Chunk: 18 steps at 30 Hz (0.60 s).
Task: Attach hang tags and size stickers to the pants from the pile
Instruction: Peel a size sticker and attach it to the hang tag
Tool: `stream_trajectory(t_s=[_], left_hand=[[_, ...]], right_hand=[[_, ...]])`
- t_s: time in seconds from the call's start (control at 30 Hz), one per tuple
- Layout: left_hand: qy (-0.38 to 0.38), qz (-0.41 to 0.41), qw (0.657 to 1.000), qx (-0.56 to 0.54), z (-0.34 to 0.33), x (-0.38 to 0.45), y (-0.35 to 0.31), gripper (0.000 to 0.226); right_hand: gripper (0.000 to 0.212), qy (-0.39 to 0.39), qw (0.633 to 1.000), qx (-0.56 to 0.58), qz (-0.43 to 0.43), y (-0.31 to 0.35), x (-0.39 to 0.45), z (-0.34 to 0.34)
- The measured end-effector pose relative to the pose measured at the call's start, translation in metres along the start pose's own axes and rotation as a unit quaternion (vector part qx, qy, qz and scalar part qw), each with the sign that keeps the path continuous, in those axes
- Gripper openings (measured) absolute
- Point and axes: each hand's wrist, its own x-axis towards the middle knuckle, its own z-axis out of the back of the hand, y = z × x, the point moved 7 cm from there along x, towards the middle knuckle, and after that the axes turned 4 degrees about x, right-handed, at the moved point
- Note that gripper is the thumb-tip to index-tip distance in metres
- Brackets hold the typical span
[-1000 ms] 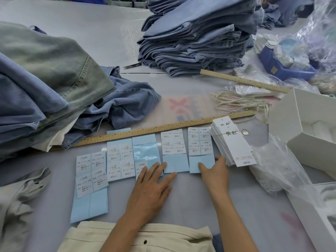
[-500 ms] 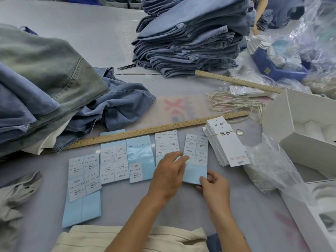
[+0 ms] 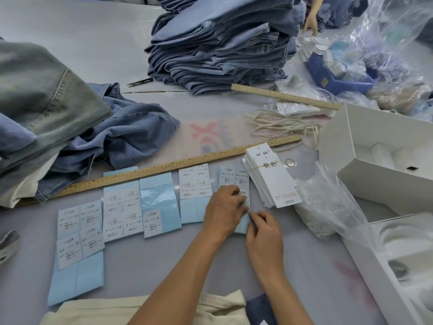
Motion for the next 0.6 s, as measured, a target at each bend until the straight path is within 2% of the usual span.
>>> stream_trajectory(t_s=[0.3, 0.4, 0.5, 0.6], left_hand=[[-0.039, 0.003, 0.999, -0.018, 0.004, -0.002, -0.002, 0.020], [-0.043, 0.013, 0.998, -0.050, 0.002, -0.002, 0.004, 0.017], [-0.039, 0.025, 0.996, -0.083, 0.002, -0.005, 0.011, 0.015], [-0.031, 0.016, 0.995, -0.089, 0.001, -0.007, 0.015, 0.015]], right_hand=[[0.023, 0.011, 0.999, 0.020, -0.023, -0.007, 0.019, -0.002], [0.023, -0.010, 0.993, 0.074, -0.096, -0.012, 0.025, -0.003], [0.008, 0.005, 0.974, 0.150, -0.171, -0.018, 0.032, -0.010], [0.006, 0.007, 0.958, 0.183, -0.222, -0.025, 0.036, -0.013]])
